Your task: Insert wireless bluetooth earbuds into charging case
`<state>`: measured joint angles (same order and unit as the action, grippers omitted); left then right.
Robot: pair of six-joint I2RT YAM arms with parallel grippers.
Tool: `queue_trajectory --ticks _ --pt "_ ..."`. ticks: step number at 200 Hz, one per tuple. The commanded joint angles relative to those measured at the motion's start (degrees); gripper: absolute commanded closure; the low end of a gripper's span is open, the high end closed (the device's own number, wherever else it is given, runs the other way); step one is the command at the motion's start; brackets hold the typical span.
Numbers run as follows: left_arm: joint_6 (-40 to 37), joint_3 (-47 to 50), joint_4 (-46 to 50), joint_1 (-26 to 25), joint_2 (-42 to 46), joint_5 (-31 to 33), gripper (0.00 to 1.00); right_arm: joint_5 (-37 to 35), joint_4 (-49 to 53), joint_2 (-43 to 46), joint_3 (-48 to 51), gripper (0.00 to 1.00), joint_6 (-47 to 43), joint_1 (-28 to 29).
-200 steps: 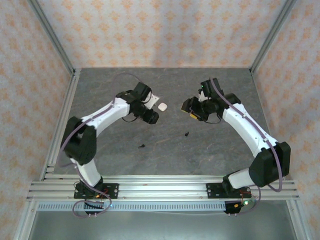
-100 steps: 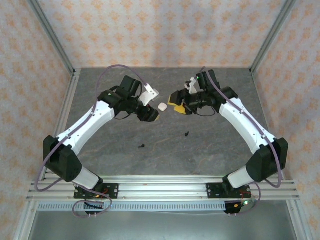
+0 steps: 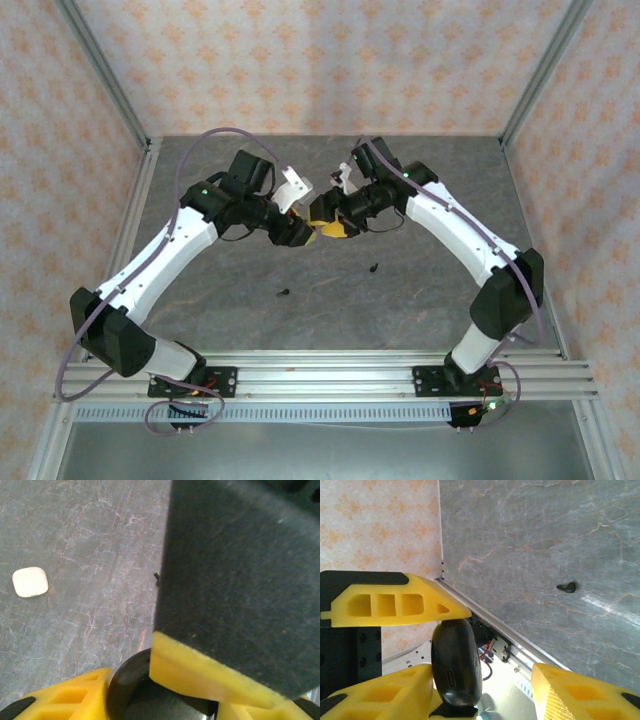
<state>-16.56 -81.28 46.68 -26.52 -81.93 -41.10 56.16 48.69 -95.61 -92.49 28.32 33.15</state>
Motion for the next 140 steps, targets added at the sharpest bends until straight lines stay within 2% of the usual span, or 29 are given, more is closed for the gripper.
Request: queue_trajectory --ticks 1,55,72,110,140 --pt "0.5 -0.4 -0.1 0.0 2.7 -1.3 0.54 2.4 1.8 -1.1 -1.9 0.47 -1.2 0.9" --pt "2.4 1.0 -1.8 -0.3 4.4 -1.1 0.53 5.9 2.2 -1.8 -1.4 0.52 -2.0 2.5" --pt "2.9 1.5 -2.0 -0.4 5.1 -0.7 0.52 6.5 2.3 -2.0 -1.6 0.59 -2.3 2.5" --pt "4.1 2.7 -2.2 -0.6 6.4 0.7 0.5 8.1 1.4 -2.5 -1.7 0.83 -1.9 2.5" --pt "4.7 2.7 -1.6 -0.6 7.3 2.8 0.44 9.2 -3.3 -1.7 -0.2 0.94 1.6 2.5"
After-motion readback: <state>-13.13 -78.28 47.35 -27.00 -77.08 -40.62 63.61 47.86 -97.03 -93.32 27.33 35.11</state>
